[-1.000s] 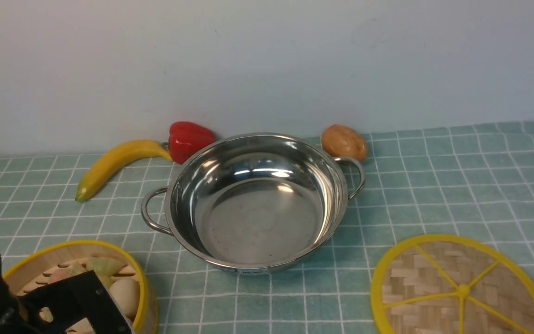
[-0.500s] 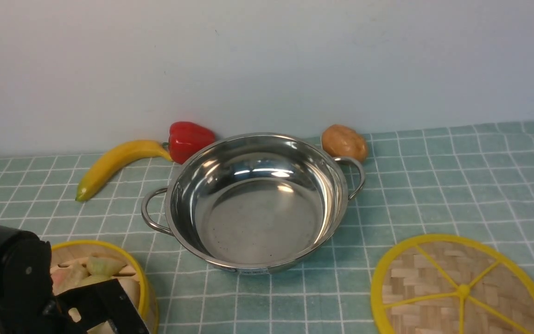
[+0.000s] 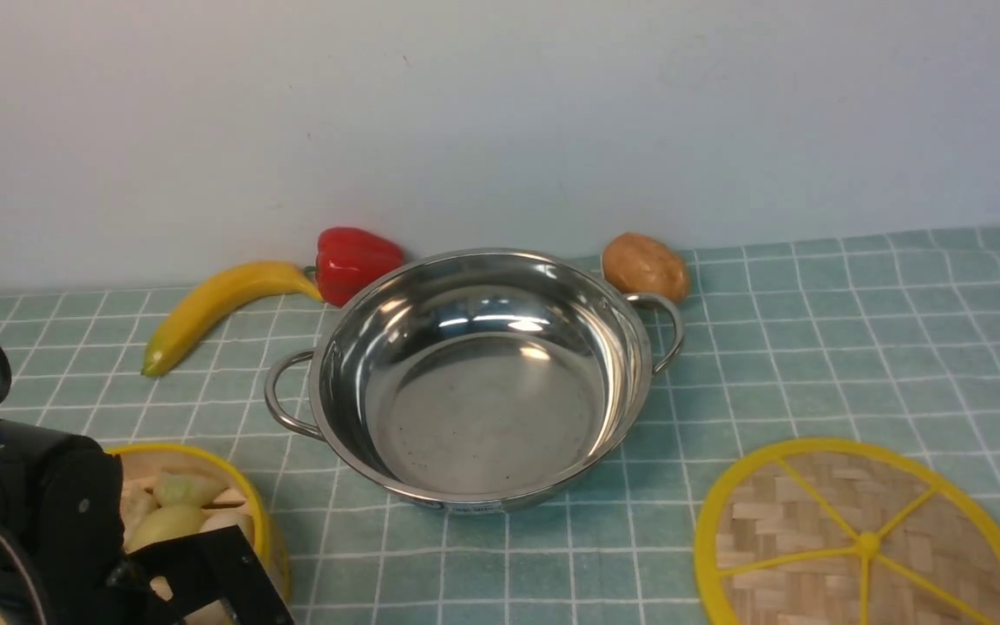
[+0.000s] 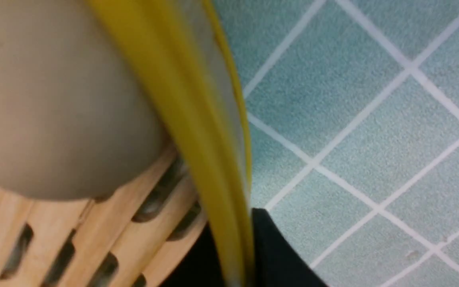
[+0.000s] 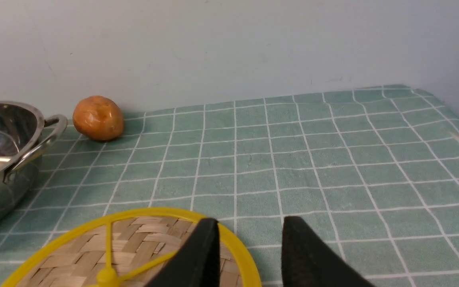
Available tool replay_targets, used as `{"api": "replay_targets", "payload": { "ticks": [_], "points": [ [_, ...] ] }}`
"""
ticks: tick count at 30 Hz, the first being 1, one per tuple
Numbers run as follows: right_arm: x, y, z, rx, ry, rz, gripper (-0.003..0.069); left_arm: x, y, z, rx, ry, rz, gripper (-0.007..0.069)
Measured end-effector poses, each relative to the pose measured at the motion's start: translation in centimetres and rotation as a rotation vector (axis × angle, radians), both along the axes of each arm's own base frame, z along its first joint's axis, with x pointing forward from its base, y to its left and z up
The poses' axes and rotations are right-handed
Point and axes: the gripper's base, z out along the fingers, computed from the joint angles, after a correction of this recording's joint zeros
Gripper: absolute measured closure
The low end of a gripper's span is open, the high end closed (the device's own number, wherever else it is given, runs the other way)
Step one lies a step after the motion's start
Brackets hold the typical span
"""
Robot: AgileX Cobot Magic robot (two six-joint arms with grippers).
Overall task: Place the steamer in the pot on the blue tablecloth, and put the lid on the steamer.
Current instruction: 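Grasp the rim of the steamer basket holding the buns with the left gripper, then place the bamboo steamer basket with dumplings into the steel pot with the left gripper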
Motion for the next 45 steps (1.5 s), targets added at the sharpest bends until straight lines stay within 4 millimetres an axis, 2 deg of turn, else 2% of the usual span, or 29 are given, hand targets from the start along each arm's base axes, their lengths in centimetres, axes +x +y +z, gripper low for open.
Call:
{"api": "replay_targets", "payload": {
  "ticks": [8,13,15,20,21,23,24,27,31,32,33,34,38,42,45],
  "points": [
    [0.0,0.0,0.0,0.0,0.0,0.0,0.0417,-0.1,0.3,2.9,0.02,-0.055,-0.004,0.0596],
    [0.0,0.0,0.0,0.0,0.0,0.0,0.0417,0.8,0.3,6.0,0.024,-0.122,-0.018,0.0596],
    [0.0,0.0,0.0,0.0,0.0,0.0,0.0417,0.9,0.3,6.6,0.025,-0.124,-0.018,0.0596],
    [0.0,0.0,0.0,0.0,0.0,0.0,0.0417,2.6,-0.4,10.6,0.008,-0.189,-0.05,0.0596],
    [0.0,0.0,0.0,0.0,0.0,0.0,0.0417,2.7,-0.4,10.7,0.007,-0.194,-0.056,0.0596],
    [0.0,0.0,0.0,0.0,0.0,0.0,0.0417,3.4,-1.3,12.2,-0.01,-0.244,-0.091,0.0596],
    [0.0,0.0,0.0,0.0,0.0,0.0,0.0417,4.1,-2.3,13.4,-0.024,-0.287,-0.125,0.0596],
    [0.0,0.0,0.0,0.0,0.0,0.0,0.0417,5.6,-5.1,14.8,-0.036,-0.316,-0.219,0.0596],
    [0.0,0.0,0.0,0.0,0.0,0.0,0.0417,7.2,-8.1,15.3,-0.048,-0.318,-0.297,0.0596],
    [0.0,0.0,0.0,0.0,0.0,0.0,0.0417,8.2,-10.0,15.5,-0.056,-0.327,-0.339,0.0596],
    [0.0,0.0,0.0,0.0,0.0,0.0,0.0417,8.4,-10.4,15.5,-0.058,-0.329,-0.349,0.0596],
    [0.0,0.0,0.0,0.0,0.0,0.0,0.0417,9.0,-11.7,15.6,-0.065,-0.337,-0.382,0.0596],
    [0.0,0.0,0.0,0.0,0.0,0.0,0.0417,10.5,-15.1,14.7,-0.068,-0.338,-0.504,0.0596],
    [0.0,0.0,0.0,0.0,0.0,0.0,0.0417,11.4,-16.7,13.4,-0.055,-0.335,-0.579,0.0596],
    [0.0,0.0,0.0,0.0,0.0,0.0,0.0417,12.2,-17.7,11.5,-0.019,-0.314,-0.641,0.0596]
  ]
}}
